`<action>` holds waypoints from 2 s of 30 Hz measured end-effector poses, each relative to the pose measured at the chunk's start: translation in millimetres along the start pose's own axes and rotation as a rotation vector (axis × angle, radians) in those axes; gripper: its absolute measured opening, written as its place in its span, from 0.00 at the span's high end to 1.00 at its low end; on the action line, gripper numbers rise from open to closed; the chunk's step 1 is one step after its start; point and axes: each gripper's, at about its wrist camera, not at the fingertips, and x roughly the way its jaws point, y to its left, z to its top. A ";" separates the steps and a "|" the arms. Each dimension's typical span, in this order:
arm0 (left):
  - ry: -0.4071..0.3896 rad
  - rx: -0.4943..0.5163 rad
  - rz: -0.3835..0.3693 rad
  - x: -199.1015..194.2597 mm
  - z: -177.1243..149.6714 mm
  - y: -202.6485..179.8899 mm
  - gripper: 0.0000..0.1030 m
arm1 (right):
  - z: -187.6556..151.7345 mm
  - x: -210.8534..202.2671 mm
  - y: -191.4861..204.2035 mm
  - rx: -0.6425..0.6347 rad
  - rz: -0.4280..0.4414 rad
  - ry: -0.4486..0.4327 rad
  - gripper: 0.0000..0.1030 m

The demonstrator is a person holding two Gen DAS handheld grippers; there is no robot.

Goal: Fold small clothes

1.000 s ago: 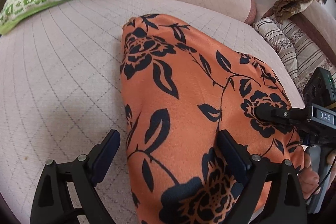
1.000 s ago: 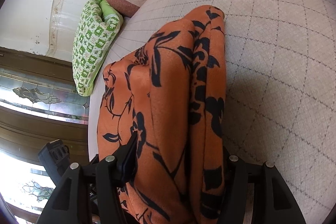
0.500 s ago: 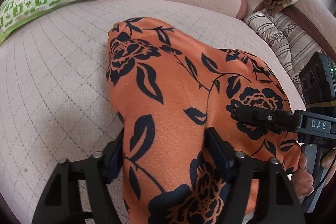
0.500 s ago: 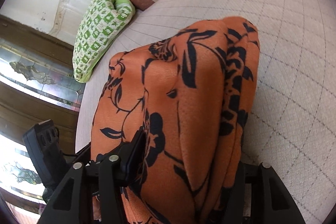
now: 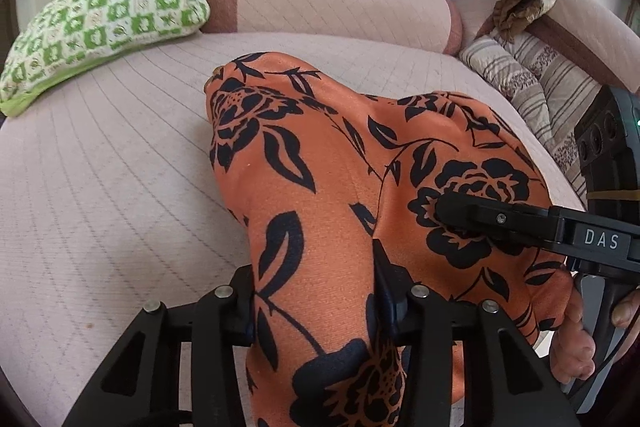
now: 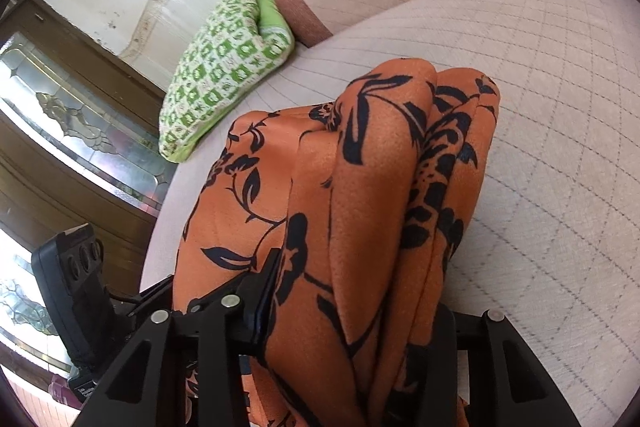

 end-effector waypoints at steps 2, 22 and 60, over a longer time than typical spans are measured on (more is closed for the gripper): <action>-0.018 -0.008 0.005 -6.9 1.8 4.1 0.55 | 0.5 -1.3 5.3 0.004 0.022 -0.008 0.55; -0.096 -0.091 0.095 -42.0 4.7 56.6 0.55 | 3.9 29.6 59.2 -0.040 0.137 -0.065 0.55; -0.079 -0.113 0.109 -37.0 9.9 57.3 0.55 | 4.9 39.9 66.0 -0.029 0.140 -0.054 0.55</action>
